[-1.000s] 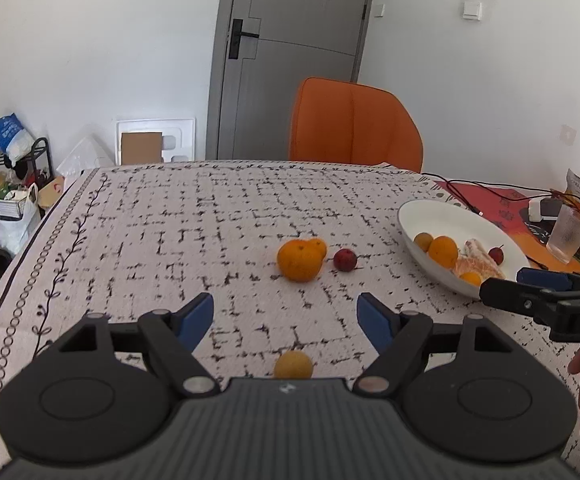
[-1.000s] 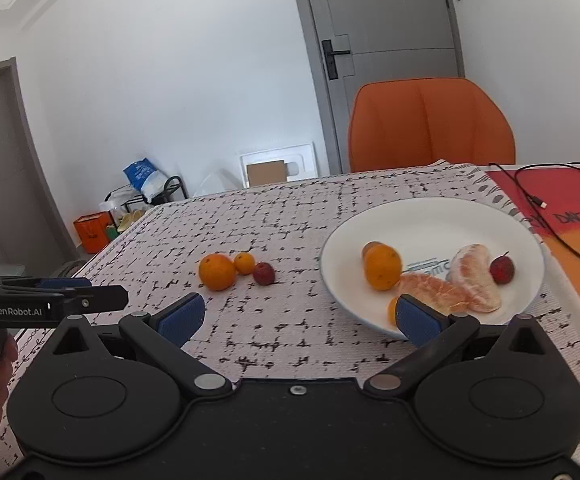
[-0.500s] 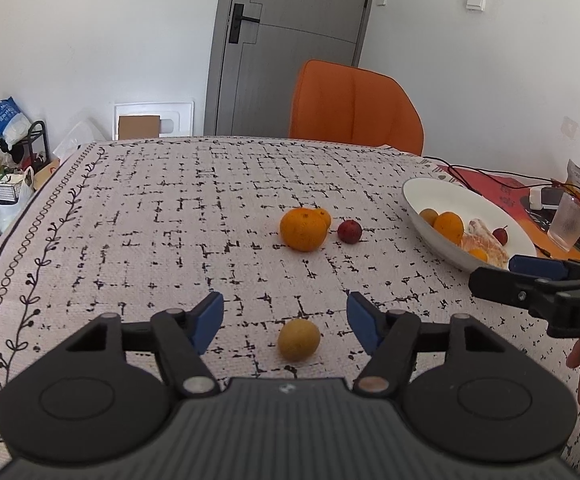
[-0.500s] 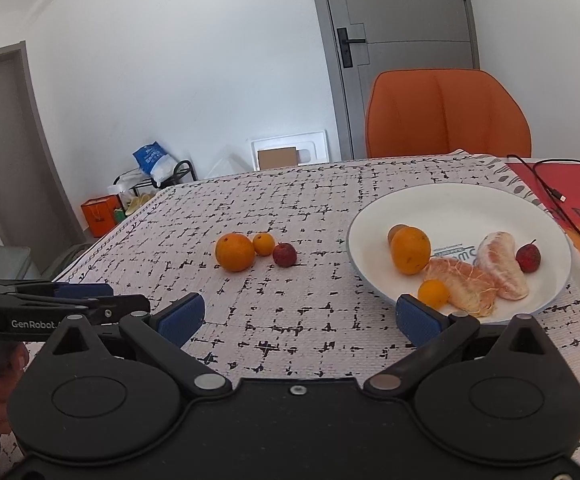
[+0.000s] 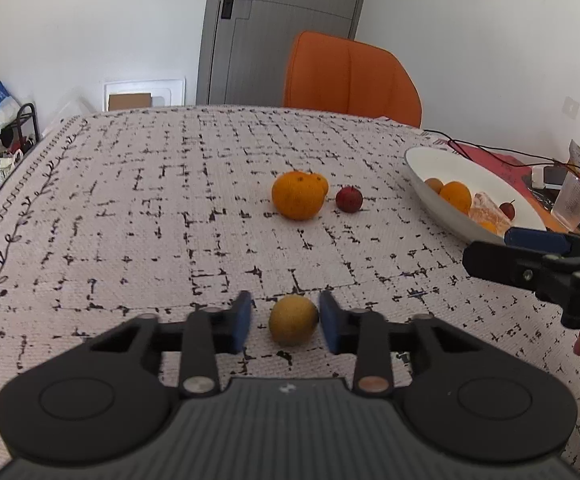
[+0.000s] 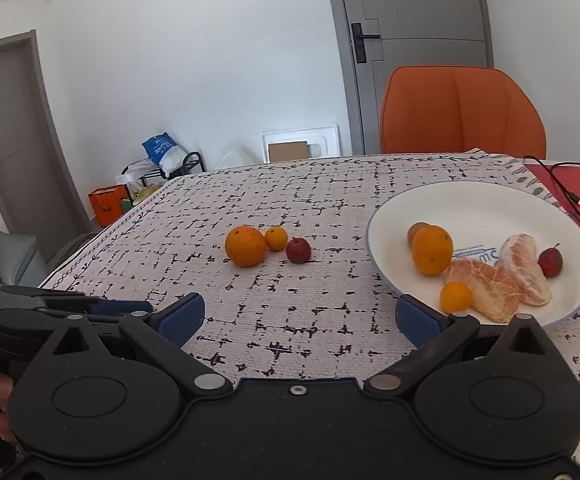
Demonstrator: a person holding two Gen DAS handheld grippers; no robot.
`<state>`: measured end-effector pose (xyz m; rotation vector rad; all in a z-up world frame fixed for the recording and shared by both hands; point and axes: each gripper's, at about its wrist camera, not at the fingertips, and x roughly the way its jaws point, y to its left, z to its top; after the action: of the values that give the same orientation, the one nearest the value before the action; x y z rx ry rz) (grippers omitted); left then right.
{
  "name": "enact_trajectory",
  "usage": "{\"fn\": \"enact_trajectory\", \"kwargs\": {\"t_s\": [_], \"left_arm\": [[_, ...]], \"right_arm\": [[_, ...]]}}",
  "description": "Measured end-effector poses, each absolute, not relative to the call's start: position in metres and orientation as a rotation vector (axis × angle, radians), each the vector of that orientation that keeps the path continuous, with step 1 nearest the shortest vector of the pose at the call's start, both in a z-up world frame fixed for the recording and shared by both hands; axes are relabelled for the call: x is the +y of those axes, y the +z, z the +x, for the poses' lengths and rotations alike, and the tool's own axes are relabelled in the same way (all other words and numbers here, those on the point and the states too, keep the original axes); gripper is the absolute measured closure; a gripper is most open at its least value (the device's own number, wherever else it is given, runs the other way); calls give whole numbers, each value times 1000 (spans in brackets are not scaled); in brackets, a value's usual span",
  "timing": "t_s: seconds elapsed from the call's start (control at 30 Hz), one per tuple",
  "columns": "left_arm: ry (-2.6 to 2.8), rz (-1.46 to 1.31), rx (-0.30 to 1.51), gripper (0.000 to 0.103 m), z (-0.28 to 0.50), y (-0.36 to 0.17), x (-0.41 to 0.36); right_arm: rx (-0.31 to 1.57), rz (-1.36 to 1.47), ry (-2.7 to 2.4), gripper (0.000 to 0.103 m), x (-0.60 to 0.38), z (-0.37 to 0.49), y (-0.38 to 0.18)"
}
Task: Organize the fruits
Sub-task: 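Grasp the yellow-brown round fruit with the left tool, then grasp a large orange with the right tool while the left tool holds its fruit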
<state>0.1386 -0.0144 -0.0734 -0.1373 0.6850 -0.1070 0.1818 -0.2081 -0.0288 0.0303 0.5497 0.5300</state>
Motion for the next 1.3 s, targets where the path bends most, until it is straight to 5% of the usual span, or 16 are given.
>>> {"fn": "enact_trajectory", "kwargs": {"t_s": [0.4, 0.9, 0.97, 1.3], "left_arm": [[-70, -152, 649, 79, 140, -70, 2], [5, -183, 607, 79, 139, -60, 36], [13, -187, 604, 79, 138, -60, 40], [56, -215, 595, 79, 142, -62, 61]], "right_arm": [[558, 8, 575, 6, -188, 193, -32], [564, -55, 621, 31, -156, 220, -28], [567, -64, 619, 41, -153, 225, -28], [596, -83, 610, 50, -145, 247, -32]]}}
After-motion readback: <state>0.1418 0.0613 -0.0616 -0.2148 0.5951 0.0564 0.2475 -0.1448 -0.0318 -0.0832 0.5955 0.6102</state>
